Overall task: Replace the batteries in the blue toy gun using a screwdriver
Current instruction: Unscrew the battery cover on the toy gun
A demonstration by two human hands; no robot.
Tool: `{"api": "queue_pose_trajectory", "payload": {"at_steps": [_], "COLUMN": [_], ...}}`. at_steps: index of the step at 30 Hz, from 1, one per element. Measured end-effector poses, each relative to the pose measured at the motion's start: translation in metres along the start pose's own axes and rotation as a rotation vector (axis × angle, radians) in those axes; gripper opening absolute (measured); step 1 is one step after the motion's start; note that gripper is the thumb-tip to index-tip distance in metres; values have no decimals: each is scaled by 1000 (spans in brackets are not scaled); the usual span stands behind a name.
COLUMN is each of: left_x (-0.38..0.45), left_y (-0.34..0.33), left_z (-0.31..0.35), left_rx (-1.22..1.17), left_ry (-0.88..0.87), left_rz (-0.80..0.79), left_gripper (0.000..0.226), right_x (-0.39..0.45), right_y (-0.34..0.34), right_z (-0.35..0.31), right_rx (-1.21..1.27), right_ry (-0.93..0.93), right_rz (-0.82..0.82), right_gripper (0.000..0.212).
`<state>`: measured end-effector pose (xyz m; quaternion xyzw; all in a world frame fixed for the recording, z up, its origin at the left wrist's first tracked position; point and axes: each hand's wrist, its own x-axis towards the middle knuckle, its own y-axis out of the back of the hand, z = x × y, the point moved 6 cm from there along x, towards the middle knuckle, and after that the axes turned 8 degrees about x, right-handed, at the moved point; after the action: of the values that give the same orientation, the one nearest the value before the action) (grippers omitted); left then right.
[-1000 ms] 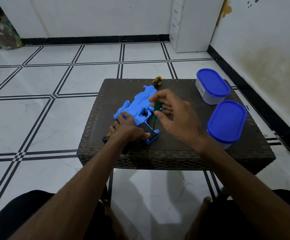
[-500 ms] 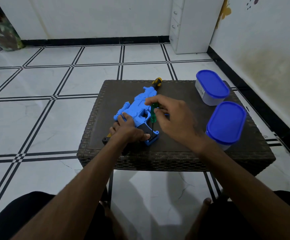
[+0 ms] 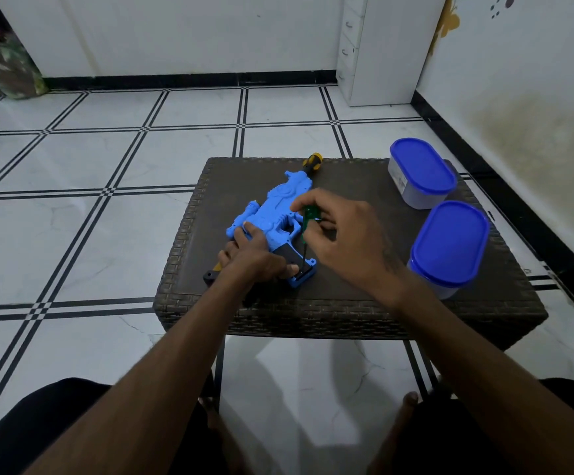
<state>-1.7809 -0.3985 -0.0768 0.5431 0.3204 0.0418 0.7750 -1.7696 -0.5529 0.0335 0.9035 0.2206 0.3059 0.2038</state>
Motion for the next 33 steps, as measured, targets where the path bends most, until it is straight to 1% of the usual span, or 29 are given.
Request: {"api": "queue_pose_trajectory", "payload": {"at_steps": [3,6,7,11,15,18,22,26,30,33], "left_x": [-1,-1,-1,0,-1,-1,0,0,1,1], "left_y": [0,0,0,0,0,0,-1,-1,-1,-1], "left_z": [0,0,0,0,0,0,0,0,0,0], "left_rx": [1,-7,-8,-4,-2,-2,-22,-17,-9,-1], "left_ry": [1,-5,-6,4,4,1,6,6,10,10], "left_rz": [-7,-21,-21,-16,-18,-14,-20,-24,-26,-23], "left_gripper": [126,126,126,127,127,126,128,128,128,128], "right_x": [0,2,2,1,-1,0,2,2,2,1], "right_y": [1,2,2,1,-3,-5,-3,-6,-2,5], "right_z": [-1,3,4,2,2,2,10,10,7,6], "right_rx": [14,2,0,66,9,3,-21,-11,-56,-14], "right_ry": [29,-8,-15,-31,0,17,-41,-26,-3,-22], "right_rz": [22,29,24,-10,-53,-74,-65,-126,-108,-72], "right_gripper": [21,19,20,36,28,32,27,32,34,34]}}
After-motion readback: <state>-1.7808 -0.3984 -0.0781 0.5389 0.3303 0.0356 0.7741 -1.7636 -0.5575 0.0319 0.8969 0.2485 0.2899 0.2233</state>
